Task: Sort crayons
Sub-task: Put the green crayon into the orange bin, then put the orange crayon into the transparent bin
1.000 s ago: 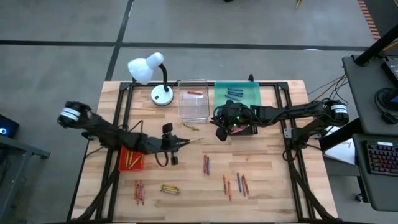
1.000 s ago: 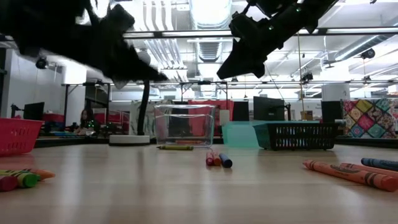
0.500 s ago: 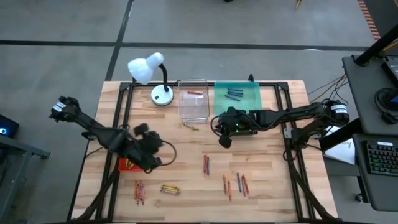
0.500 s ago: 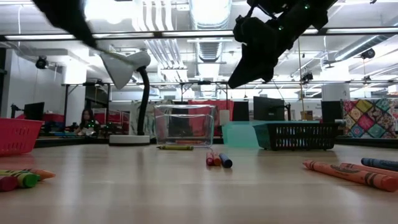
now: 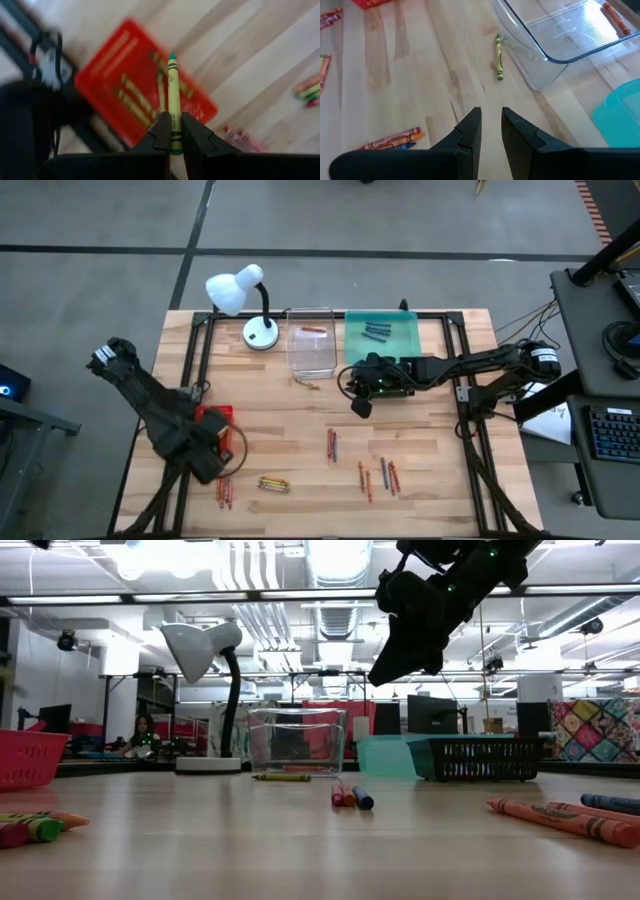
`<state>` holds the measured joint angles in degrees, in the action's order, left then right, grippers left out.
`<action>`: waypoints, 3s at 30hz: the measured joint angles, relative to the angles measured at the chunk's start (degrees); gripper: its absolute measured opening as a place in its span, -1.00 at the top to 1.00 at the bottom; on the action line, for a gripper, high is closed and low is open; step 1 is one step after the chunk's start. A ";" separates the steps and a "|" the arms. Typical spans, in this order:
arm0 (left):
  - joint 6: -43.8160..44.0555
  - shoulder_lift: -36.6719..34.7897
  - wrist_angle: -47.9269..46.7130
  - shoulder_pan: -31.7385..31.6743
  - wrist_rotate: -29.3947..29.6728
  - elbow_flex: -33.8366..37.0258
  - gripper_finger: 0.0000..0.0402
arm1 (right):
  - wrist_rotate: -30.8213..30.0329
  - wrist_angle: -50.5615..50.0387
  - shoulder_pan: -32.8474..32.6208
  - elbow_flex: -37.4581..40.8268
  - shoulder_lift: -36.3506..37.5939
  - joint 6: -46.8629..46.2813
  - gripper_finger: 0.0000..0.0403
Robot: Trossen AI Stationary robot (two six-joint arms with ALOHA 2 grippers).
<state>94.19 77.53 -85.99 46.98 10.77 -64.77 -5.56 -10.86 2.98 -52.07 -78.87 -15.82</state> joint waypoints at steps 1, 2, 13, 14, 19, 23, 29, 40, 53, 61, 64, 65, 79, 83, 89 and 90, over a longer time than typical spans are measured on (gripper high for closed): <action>2.12 0.75 -0.46 1.25 -1.05 0.00 1.00 | 0.00 0.04 -0.02 0.00 0.00 -0.49 0.67; 4.43 1.53 -1.40 2.48 -2.06 0.00 1.00 | 0.01 0.05 -0.13 0.00 0.00 -1.07 0.67; 13.02 10.77 -4.05 6.77 -2.46 1.24 1.00 | 0.00 0.03 -0.74 0.00 0.00 -2.36 0.67; 13.00 11.39 -4.03 6.55 -1.41 1.80 1.00 | 0.00 0.01 -0.74 0.00 0.00 -2.36 0.67; 11.26 12.65 -4.04 5.24 -0.84 4.97 1.00 | 0.02 -0.33 -0.87 0.00 0.00 -3.49 0.67; 10.27 12.51 -3.74 3.98 -0.84 6.74 0.95 | 0.02 -1.04 -0.98 0.00 0.00 -4.07 0.67; 11.29 12.45 -3.72 2.82 -0.75 8.44 0.84 | 0.04 -0.95 -1.01 0.00 0.00 -4.66 0.67; 11.56 12.42 -3.59 2.82 -0.19 7.89 0.56 | 0.17 -0.93 -1.05 0.00 0.00 -5.24 0.67; -2.24 12.38 -0.48 2.75 31.02 -4.43 0.55 | 4.09 -0.85 -1.25 -0.53 0.00 -10.17 0.67; -17.57 12.36 7.75 -0.70 35.33 -3.71 0.63 | 4.07 -0.87 -0.95 -3.76 -0.25 -10.65 0.67; -25.73 12.36 12.00 -4.06 35.61 -2.54 0.68 | 4.04 -0.88 -0.15 -5.96 -1.34 -9.89 0.67; -27.99 12.36 13.19 -5.47 36.34 -1.98 0.70 | 4.03 -0.90 0.16 -6.75 -1.99 -9.40 0.67; -52.76 6.40 24.82 -21.54 39.66 6.00 0.99 | 4.04 -17.36 3.41 -21.93 -16.42 -2.64 0.67; -63.97 2.18 39.17 -22.36 34.52 10.69 1.00 | 4.10 -21.86 3.28 -25.83 -20.83 -2.58 0.67; -75.53 -2.96 68.73 -22.23 21.67 21.95 1.00 | 6.18 -26.65 2.62 -28.48 -24.78 -1.93 0.67; -76.05 -3.41 72.76 -22.23 20.30 23.68 1.00 | 7.01 -27.90 2.42 -28.78 -24.89 -1.60 0.67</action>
<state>18.14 74.11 -13.23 24.75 31.08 -41.10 1.45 -38.76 5.41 -80.86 -103.76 -17.42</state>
